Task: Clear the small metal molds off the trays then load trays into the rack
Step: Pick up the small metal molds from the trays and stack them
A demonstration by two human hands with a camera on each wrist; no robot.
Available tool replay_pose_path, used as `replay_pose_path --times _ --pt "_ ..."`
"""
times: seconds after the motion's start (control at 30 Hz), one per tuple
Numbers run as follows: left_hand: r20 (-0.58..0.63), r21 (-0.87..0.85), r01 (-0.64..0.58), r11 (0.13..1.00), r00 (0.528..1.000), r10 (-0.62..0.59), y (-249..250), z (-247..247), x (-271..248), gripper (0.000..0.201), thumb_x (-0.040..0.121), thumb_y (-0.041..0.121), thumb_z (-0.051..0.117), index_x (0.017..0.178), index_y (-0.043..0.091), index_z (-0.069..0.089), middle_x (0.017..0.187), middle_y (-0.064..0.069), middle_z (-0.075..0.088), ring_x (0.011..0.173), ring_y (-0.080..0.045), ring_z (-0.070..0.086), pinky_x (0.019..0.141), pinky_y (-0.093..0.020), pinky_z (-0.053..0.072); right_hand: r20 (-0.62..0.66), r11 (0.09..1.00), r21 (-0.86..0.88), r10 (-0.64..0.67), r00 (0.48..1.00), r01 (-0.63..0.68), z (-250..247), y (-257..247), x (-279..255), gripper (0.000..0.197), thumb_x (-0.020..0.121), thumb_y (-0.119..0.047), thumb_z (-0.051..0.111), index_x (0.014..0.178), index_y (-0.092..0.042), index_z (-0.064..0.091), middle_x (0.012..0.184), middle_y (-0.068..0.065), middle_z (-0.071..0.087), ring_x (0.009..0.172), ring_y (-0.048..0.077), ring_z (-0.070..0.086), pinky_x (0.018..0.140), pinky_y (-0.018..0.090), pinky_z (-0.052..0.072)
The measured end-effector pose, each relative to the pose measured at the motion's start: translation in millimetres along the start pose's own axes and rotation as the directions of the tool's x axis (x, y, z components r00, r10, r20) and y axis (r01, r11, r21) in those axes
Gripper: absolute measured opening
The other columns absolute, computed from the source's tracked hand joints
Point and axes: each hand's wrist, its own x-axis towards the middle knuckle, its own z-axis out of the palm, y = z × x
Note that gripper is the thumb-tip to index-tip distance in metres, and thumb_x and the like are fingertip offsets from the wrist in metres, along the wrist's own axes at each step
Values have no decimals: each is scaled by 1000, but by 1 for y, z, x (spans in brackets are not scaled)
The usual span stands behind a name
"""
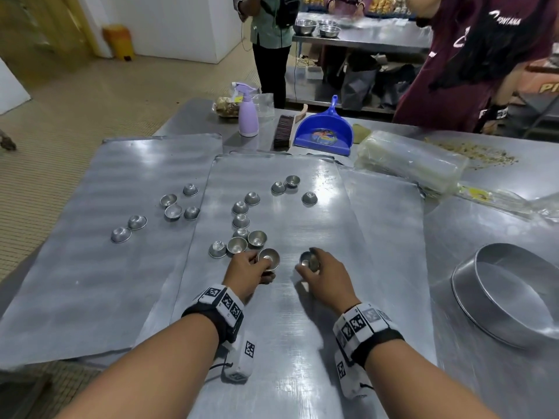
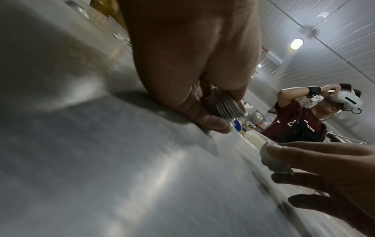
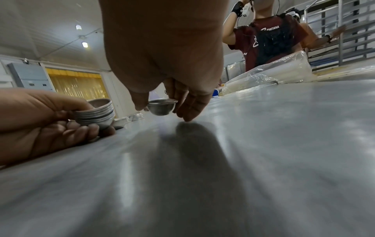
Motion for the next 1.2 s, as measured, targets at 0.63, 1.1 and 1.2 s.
replay_pose_path --times 0.63,1.1,1.2 --pt "-126 -434 133 891 971 -206 21 -55 -27 30 96 23 49 82 5 68 68 -12 71 56 -22 66 62 -34 55 155 940 196 -309 938 278 61 -85 -5 61 82 -49 73 138 -34 53 115 -4 71 102 15 66 90 34 52" --pt "-264 -103 36 994 963 -62 -8 -89 -24 16 89 4 66 99 -9 68 75 -16 67 58 -25 67 56 -31 54 194 972 -186 -109 975 146 63 -69 71 39 93 -33 58 131 -24 57 144 8 45 125 31 53 101 42 46" --pt "-262 -68 18 997 965 -35 -11 -89 -23 15 90 2 63 97 -10 67 73 -17 67 57 -25 68 54 -30 54 281 939 -309 -64 958 153 64 -66 80 44 93 -36 59 136 -29 55 151 12 37 132 34 48 106 45 43"
